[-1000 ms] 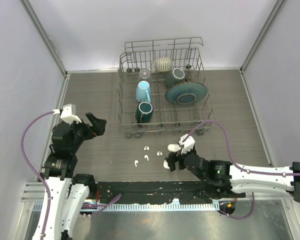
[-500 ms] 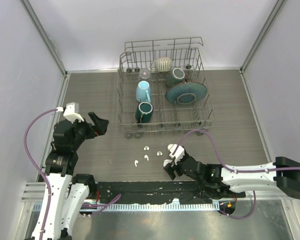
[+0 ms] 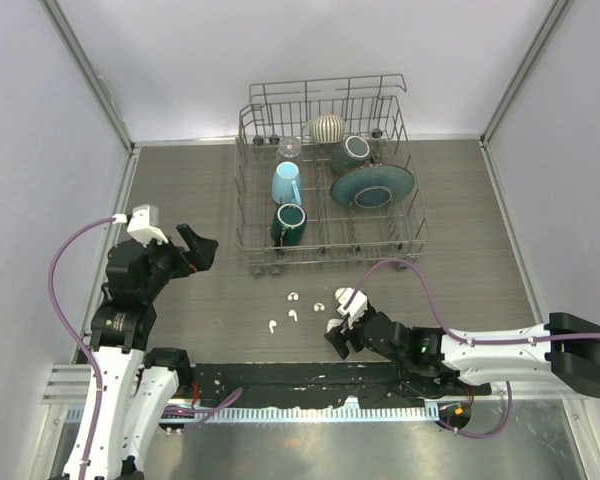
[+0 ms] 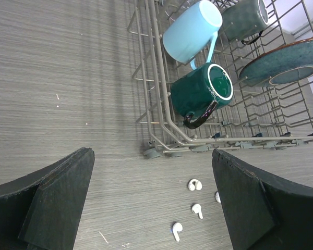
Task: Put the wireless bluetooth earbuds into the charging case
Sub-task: Pick up the charging case at the center of the board.
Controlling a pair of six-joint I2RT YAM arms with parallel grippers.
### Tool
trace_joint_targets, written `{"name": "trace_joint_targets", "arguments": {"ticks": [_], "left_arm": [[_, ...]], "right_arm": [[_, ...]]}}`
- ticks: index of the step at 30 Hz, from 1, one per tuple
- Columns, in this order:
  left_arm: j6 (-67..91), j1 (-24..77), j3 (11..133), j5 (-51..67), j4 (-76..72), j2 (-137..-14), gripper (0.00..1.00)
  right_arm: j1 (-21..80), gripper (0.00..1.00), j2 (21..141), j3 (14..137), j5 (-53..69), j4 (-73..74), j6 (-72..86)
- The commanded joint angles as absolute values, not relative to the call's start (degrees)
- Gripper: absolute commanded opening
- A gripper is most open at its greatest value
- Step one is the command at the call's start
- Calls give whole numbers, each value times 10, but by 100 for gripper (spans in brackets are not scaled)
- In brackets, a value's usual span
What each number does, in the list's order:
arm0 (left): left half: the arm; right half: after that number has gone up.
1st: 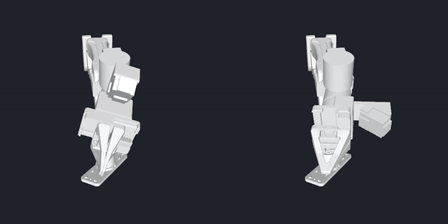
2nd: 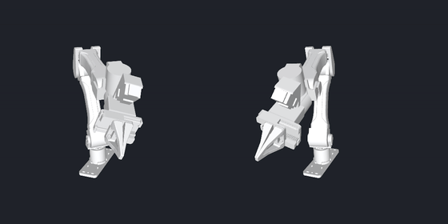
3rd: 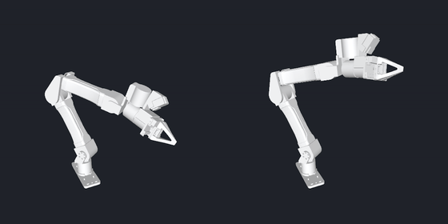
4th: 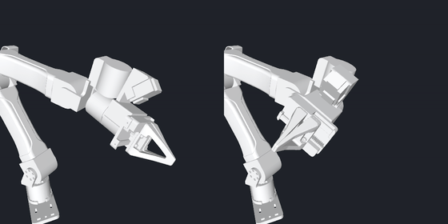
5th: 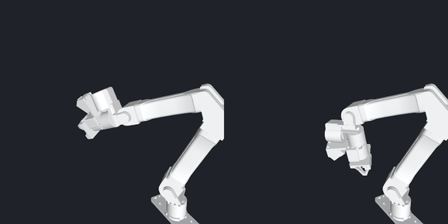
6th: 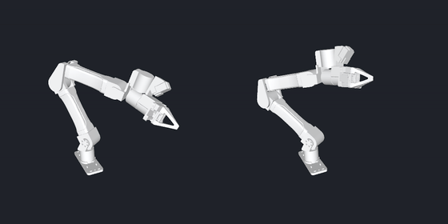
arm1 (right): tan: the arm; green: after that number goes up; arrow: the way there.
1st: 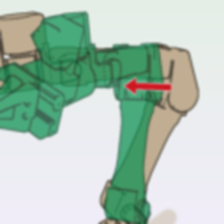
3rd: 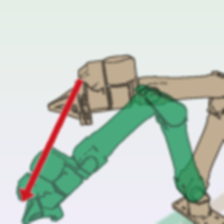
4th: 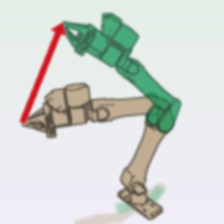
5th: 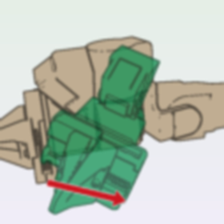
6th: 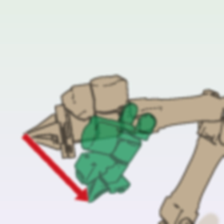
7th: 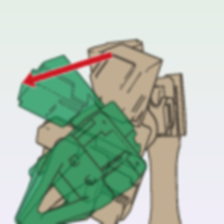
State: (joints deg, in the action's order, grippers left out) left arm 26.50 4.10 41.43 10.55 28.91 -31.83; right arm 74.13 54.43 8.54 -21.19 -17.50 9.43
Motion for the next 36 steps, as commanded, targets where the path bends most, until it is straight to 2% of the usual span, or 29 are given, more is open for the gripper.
{"name": "trace_joint_targets", "arguments": {"ticks": [1, 17, 29, 36], "left_arm": [[256, 41, 413, 112, 265, -313, 100], [253, 41, 413, 98, 272, -309, 100], [253, 41, 412, 105, 269, -309, 100], [254, 40, 412, 103, 271, -309, 100]], "right_arm": [[742, 82, 547, 108, -250, -180, 122], [742, 83, 570, 120, -259, -171, 142], [743, 76, 581, 131, -280, -148, 218], [742, 75, 640, 156, -252, -155, 237]]}}
